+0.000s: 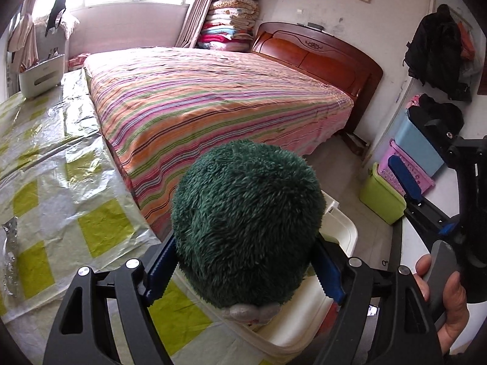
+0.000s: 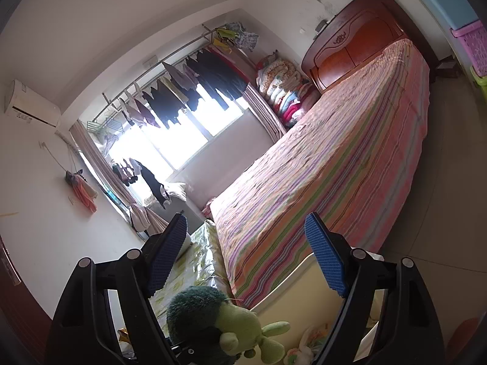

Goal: Collect trash
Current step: 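Lower the green plush toy into the cream bin and open the left tool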

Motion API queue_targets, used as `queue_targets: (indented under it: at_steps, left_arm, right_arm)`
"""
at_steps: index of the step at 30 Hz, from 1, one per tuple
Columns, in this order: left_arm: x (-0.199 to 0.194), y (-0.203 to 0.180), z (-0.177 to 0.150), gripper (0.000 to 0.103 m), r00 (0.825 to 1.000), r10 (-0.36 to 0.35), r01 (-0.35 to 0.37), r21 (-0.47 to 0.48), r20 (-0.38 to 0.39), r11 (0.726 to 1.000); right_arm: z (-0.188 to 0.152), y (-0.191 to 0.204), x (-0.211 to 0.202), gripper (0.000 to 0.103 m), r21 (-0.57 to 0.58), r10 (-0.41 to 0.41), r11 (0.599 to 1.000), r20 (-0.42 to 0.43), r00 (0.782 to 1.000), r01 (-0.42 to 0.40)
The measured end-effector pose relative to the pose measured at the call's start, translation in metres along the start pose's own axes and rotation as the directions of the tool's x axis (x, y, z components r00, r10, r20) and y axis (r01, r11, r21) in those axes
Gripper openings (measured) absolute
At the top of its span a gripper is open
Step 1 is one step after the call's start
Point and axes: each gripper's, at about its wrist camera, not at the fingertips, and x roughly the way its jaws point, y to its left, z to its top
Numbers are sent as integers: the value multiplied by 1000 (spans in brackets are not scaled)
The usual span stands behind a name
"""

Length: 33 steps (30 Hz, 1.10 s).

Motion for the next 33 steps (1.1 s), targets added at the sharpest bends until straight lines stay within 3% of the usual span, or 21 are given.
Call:
queue_targets:
  at_steps: [9,18,24,33]
  left_arm:
    - [4,-11,-2,82,999,21,-20,32,-27,999]
    - [-31,-3,8,87,994,28,-28,4,109,1000]
    - [-53,25,16,88,982,100,-93,-54,160,994]
    - [-91,87,18,88,962,199,-159,-211,186,964]
  right_arm:
    - [0,0,3,79,-4,9,1000,-12,1000,-9]
    - [0,1,6,79,-15,19,1000,-24,1000,-19]
    - [-5,6,15,79,-35,37,999,-62,997,-39]
    - [-24,27,35,79,-92,78,991,-161,984,-94]
